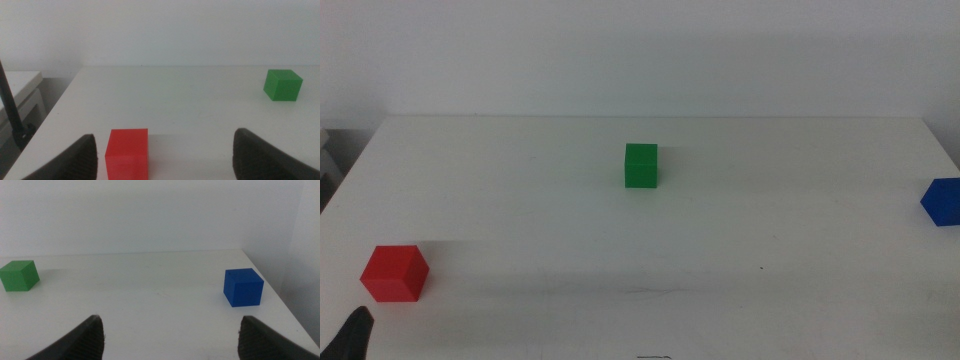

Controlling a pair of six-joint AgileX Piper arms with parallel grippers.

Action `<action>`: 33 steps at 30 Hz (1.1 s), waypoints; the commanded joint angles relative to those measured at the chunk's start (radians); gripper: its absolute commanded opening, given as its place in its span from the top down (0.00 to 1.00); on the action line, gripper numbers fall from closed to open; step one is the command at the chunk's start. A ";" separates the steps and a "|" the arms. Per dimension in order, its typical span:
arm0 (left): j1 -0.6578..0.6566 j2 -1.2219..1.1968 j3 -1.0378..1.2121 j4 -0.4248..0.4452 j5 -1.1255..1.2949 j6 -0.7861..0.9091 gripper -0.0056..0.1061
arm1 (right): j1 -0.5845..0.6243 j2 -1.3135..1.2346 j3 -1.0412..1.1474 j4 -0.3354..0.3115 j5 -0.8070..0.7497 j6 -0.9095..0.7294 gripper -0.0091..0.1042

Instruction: Stack red cubes first, then green, then blue cubes in a specific spot.

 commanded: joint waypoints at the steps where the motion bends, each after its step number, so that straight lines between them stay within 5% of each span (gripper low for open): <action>1: 0.013 0.005 -0.028 -0.008 -0.069 -0.011 0.13 | 0.001 -0.015 -0.023 -0.012 -0.078 -0.013 0.09; 7: 0.083 0.213 -0.256 -0.008 0.084 -0.011 0.13 | 0.001 -0.015 -0.023 -0.012 -0.078 -0.013 0.09; 21: 0.096 0.873 -1.002 -0.004 0.943 -0.011 0.13 | 0.001 -0.015 -0.023 -0.012 -0.078 -0.013 0.09; 33: 0.096 1.212 -1.088 0.000 0.947 0.000 0.13 | 0.001 -0.015 -0.023 -0.012 -0.078 -0.013 0.09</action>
